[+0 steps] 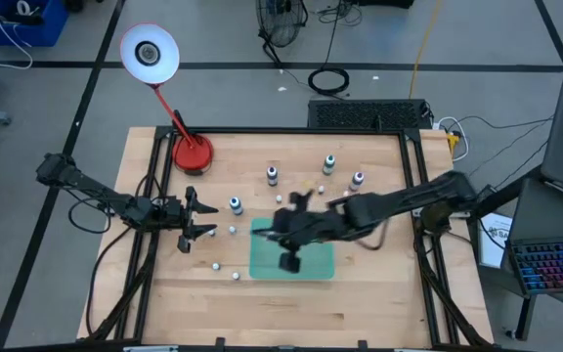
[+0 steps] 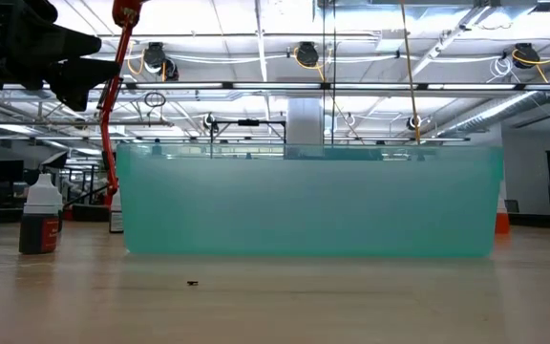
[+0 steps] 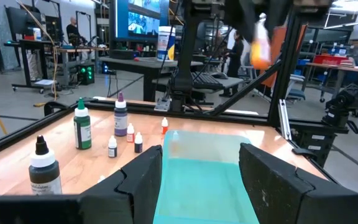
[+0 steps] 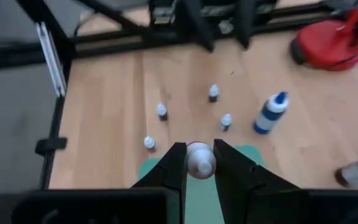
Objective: Pick & Place food coloring
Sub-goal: Put the small yellow food coloring bottle into the green bin
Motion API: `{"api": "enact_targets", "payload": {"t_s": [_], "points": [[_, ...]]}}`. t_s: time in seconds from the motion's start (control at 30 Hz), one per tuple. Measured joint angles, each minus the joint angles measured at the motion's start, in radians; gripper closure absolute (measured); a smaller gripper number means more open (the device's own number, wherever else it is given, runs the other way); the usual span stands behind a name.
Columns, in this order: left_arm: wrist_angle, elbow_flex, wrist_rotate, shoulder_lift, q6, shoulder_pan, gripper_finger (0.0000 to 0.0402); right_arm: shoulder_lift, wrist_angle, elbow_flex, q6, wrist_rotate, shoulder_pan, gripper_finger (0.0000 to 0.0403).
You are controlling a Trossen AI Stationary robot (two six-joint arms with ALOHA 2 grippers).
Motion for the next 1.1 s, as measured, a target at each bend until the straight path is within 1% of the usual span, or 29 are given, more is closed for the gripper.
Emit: {"api": "enact_targets", "payload": {"t_s": [0.07, 0.13, 0.23, 0.33, 0.57, 0.73, 0.9, 1.03, 1.1], "points": [[0.0, 0.0, 0.0, 0.0, 0.0, 0.0, 0.0188, 0.076, -0.067, 0.078, -0.013, -0.002, 0.0, 0.0358], [0.0, 0.0, 0.0, 0.0, 0.0, 0.0, 0.0188, 0.134, -0.152, 0.123, -0.021, -0.022, 0.0, 0.0358], [0.0, 0.0, 0.0, 0.0, 0.0, 0.0, 0.0188, 0.178, -0.265, 0.119, 0.01, -0.072, 0.0, 0.0358], [0.0, 0.0, 0.0, 0.0, 0.0, 0.0, 0.0188, 0.185, -0.322, 0.064, 0.057, -0.08, 0.0, 0.0358], [0.0, 0.0, 0.0, 0.0, 0.0, 0.0, 0.0188, 0.172, -0.296, -0.145, 0.145, -0.093, 0.002, 0.0358], [0.0, 0.0, 0.0, 0.0, 0.0, 0.0, 0.0188, 0.17, -0.121, -0.283, 0.143, -0.107, 0.001, 0.0358], [0.0, 0.0, 0.0, 0.0, 0.0, 0.0, 0.0188, 0.17, -0.009, -0.36, 0.126, -0.106, -0.012, 0.0358], [0.0, 0.0, 0.0, 0.0, 0.0, 0.0, 0.0188, 0.17, 0.008, -0.374, 0.129, -0.105, -0.021, 0.0358], [0.0, 0.0, 0.0, 0.0, 0.0, 0.0, 0.0188, 0.17, 0.004, -0.375, 0.13, -0.104, -0.022, 0.0346]]}}
